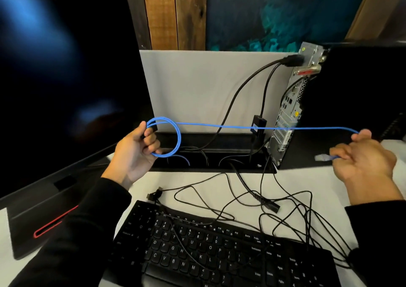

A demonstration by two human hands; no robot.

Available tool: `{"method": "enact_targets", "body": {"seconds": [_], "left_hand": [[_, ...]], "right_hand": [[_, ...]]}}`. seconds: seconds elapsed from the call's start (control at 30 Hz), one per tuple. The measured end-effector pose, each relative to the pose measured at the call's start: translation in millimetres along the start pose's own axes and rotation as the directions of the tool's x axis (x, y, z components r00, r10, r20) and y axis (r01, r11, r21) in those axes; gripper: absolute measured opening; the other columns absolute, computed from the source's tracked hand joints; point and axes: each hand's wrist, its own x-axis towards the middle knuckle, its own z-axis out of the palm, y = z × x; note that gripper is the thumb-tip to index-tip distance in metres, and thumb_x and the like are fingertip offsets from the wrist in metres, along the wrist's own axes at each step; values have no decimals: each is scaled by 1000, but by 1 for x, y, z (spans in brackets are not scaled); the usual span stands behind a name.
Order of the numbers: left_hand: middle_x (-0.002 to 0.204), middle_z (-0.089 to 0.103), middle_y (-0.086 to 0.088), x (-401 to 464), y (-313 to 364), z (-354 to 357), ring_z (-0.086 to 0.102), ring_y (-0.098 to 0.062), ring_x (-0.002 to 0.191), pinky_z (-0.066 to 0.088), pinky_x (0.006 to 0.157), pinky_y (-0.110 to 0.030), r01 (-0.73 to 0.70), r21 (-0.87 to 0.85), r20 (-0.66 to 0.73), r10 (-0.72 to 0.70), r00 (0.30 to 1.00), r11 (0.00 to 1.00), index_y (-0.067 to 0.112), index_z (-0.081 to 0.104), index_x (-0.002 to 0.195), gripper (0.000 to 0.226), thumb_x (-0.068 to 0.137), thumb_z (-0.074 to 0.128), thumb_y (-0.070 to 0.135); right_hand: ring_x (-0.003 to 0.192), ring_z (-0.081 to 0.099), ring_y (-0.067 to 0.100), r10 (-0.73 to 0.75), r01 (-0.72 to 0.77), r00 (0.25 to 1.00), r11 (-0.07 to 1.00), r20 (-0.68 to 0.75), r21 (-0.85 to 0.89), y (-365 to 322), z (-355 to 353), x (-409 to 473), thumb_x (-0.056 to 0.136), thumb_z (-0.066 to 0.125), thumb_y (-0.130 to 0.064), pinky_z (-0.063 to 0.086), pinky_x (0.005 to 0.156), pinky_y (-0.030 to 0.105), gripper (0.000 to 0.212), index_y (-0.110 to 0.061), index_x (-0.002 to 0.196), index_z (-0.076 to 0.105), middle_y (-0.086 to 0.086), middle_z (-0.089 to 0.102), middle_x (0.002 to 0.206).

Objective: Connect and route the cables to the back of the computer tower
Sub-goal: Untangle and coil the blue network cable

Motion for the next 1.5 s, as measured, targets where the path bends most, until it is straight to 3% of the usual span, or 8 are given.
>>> {"method": "enact_targets", "body": {"seconds": [0.17, 0.33, 0.5, 0.63, 0.87, 1.17, 1.37, 1.5], "left_hand": [[63, 20, 2, 6, -19, 35, 22, -15, 53, 32, 52, -27, -118, 234, -58, 135, 989, 965, 23, 39, 73, 39, 110, 38, 35], [62, 22, 2, 3, -55, 85, 22, -14, 51, 41, 51, -28, -295, 325, 8, 309, 951, 899, 21, 39, 76, 37, 112, 33, 28], [60, 21, 2, -13, -81, 115, 18, -15, 49, 30, 47, -28, -357, 373, 69, 358, 931, 856, 20, 34, 77, 37, 112, 34, 29], [66, 14, -3, -25, -91, 116, 10, -15, 54, 17, 47, -25, -296, 289, 38, 298, 954, 910, 23, 30, 75, 38, 112, 36, 29], [57, 19, 5, -32, -89, 100, 13, -9, 45, 17, 42, -22, -52, 44, -101, 56, 993, 998, 24, 39, 72, 40, 110, 39, 33], [52, 21, 8, -19, -73, 76, 13, -6, 41, 10, 39, -21, 17, -234, -113, -45, 993, 972, 21, 43, 73, 39, 107, 40, 40], [56, 26, 4, -21, -88, 98, 34, -10, 41, 19, 38, -18, 96, 30, -126, -92, 988, 995, 22, 44, 74, 37, 109, 41, 35], [59, 24, 3, -20, -94, 100, 24, -10, 44, 22, 43, -22, 82, 163, -95, -67, 993, 983, 24, 42, 73, 38, 110, 40, 34]], "right_hand": [[42, 20, 9, 19, -19, 999, 1000, 32, -16, 15, 2, -13, 86, 33, 4, 20, 41, 20, 28, -20, 81, 47, -7, 23, 51], [50, 31, 10, 89, -61, 949, 993, 302, -102, 58, 21, -72, 108, 39, -14, 28, 48, 22, 27, -12, 88, 56, -3, 35, 59], [66, 40, 7, 1, 385, 825, 731, 565, -563, 88, 29, -96, 107, 50, -20, 34, 63, 23, 29, -24, 90, 73, -12, 48, 69], [60, 52, 13, -68, 357, 861, 786, 503, -504, 91, 34, -84, 110, 45, -17, 45, 55, 26, 30, -18, 91, 68, 0, 55, 73], [69, 69, 16, 4, 182, 917, 885, 398, -428, 110, 44, -70, 111, 38, -17, 58, 70, 26, 28, -9, 99, 62, 15, 68, 91], [63, 68, 15, -74, 289, 924, 776, 374, -561, 122, 40, -50, 111, 41, -21, 57, 63, 28, 27, -16, 95, 61, 15, 67, 85], [59, 64, 18, 311, -109, 864, 883, 395, -456, 136, 64, -81, 112, 35, -19, 57, 60, 29, 29, -10, 96, 57, 9, 65, 70], [52, 57, 18, 562, -336, 753, 776, 343, -534, 139, 65, -92, 113, 33, -26, 59, 64, 37, 30, -15, 99, 56, 4, 50, 59]]}}
